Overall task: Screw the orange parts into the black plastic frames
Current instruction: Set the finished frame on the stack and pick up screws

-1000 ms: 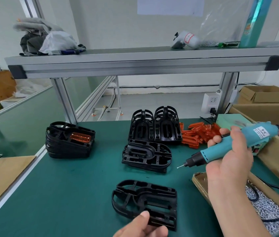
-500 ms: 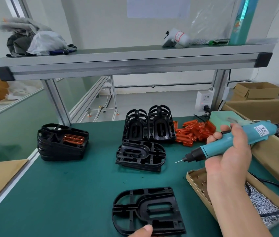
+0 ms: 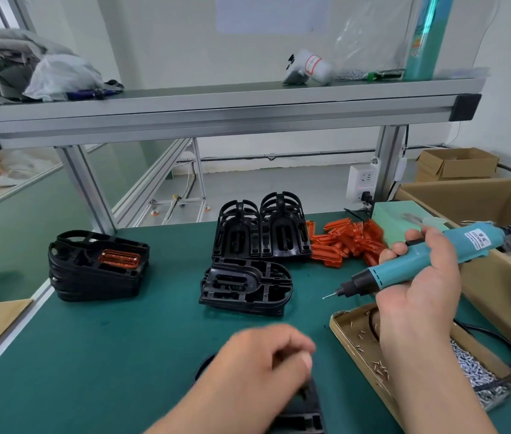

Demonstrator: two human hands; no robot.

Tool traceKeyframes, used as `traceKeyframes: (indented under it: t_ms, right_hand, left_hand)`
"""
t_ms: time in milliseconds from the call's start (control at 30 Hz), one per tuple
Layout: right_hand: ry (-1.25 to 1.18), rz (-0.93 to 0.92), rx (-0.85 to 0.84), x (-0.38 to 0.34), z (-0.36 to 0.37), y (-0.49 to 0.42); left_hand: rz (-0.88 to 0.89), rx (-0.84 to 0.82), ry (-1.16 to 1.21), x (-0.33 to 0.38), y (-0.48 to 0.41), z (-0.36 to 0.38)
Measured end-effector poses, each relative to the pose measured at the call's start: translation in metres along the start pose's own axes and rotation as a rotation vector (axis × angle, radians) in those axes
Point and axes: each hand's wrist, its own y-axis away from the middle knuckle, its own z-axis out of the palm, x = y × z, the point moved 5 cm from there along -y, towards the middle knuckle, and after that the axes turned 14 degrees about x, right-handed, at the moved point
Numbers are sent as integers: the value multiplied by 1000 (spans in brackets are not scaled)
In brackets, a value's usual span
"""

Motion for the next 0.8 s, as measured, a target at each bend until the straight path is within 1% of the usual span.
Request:
traceKeyframes:
  t_ms: [33, 133, 267, 367, 467, 600, 800]
  right_hand:
    - [-6, 13, 18, 2, -2, -5]
    - [-23, 19, 25, 8, -7, -16]
    - [-24, 23, 46, 13, -8, -25]
    - [-7, 24, 88, 17, -9, -31]
    - [-7, 32, 113, 18, -10, -36]
    - [-6, 43, 149, 18, -14, -44]
    - [-17, 56, 176, 21, -16, -51]
  left_hand:
    - [48, 64, -60, 4, -18, -2]
    - [149, 148, -226, 21, -75, 3]
    - [277, 157, -434, 43, -144, 20]
    - [325, 157, -514, 62, -189, 35]
    - [313, 132, -608, 73, -235, 53]
    - [256, 5, -725, 71, -288, 83]
    - [84, -111, -789, 60, -338, 123]
